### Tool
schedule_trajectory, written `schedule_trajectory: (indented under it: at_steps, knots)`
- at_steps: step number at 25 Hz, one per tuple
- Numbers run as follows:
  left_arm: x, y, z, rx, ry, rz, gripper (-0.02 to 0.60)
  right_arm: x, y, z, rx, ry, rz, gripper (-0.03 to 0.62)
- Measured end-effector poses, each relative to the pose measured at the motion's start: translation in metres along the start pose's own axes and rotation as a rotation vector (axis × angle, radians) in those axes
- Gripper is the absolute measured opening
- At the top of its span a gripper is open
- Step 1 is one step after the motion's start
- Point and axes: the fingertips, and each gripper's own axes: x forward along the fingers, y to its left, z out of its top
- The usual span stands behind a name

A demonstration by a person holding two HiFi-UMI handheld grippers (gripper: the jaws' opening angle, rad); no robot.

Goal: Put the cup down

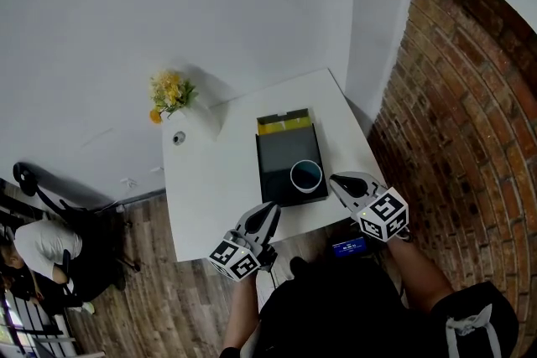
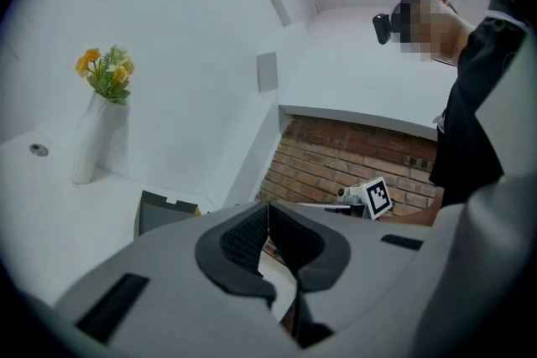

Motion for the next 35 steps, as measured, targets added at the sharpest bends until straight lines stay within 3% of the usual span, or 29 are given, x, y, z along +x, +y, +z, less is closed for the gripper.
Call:
schedule_trajectory:
  at_steps: [35]
  knots:
    - [-0.005, -0.002, -0.01, -0.016, 0.015, 0.022, 0.011, 0.0, 0.001, -0.011, 0.045, 0.014, 0.022, 0.015]
